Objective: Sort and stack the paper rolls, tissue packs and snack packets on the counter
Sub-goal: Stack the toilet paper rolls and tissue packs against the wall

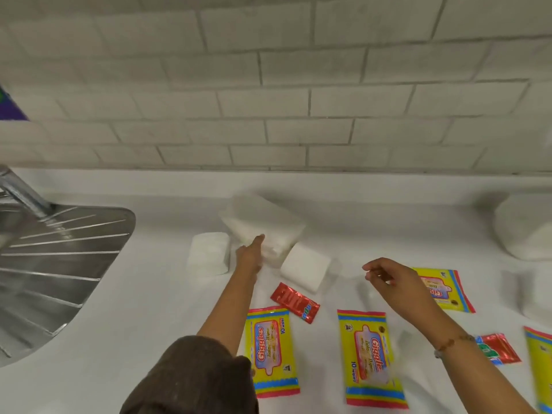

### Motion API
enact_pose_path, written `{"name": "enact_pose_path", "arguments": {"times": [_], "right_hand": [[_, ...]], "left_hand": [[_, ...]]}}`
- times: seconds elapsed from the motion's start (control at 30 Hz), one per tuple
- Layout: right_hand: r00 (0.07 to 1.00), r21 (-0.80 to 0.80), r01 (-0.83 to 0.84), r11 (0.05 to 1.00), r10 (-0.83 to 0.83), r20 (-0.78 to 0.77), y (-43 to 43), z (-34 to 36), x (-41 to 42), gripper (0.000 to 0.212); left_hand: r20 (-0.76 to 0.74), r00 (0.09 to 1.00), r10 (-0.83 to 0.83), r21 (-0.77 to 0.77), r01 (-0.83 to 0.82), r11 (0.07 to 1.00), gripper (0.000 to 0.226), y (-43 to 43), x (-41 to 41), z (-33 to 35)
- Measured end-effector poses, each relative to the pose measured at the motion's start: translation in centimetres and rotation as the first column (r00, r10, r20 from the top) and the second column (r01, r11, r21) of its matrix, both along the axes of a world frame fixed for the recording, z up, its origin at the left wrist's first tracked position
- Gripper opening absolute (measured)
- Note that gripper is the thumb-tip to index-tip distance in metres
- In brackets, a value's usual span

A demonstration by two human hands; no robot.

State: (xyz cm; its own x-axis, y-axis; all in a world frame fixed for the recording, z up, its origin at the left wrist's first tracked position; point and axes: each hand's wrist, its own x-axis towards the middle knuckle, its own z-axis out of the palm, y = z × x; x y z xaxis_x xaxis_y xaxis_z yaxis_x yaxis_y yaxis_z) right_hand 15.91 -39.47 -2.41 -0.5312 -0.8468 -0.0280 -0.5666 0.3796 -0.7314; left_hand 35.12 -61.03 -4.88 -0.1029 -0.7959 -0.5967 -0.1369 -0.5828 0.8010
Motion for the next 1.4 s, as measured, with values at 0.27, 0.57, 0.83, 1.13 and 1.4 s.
{"name": "enact_pose_path", "arguments": {"times": [0.27,0.57,0.83,1.13,1.4], "right_hand": [[0.999,0.033,0.021,0.999,-0.021,0.024,-0.2,-0.6,-0.1,0.014],[0.985,-0.077,0.153,0.985,-0.146,0.093,2.8,1.4,-2.9,0.021],[0.952,-0.144,0.305,0.941,-0.304,0.027,10.4,4.1,-8.8,0.019],[0.894,-0.175,0.435,0.884,-0.446,-0.033,21.3,5.1,-18.1,0.026],[0.868,-0.137,0.483,0.865,-0.493,-0.053,28.7,4.2,-27.4,0.019]], "left_hand": [[-0.012,0.999,0.043,-0.008,-0.043,0.999,0.062,-3.4,-2.1,-0.5],[-0.304,0.937,0.175,-0.154,-0.229,0.961,0.060,-1.4,-5.3,4.0],[0.036,0.920,-0.390,-0.726,0.292,0.623,0.062,6.4,-14.9,13.5],[0.503,0.699,-0.509,-0.809,0.588,0.009,0.064,18.1,-32.1,15.4],[0.800,0.559,-0.219,-0.595,0.688,-0.417,0.060,25.0,-47.7,11.8]]}}
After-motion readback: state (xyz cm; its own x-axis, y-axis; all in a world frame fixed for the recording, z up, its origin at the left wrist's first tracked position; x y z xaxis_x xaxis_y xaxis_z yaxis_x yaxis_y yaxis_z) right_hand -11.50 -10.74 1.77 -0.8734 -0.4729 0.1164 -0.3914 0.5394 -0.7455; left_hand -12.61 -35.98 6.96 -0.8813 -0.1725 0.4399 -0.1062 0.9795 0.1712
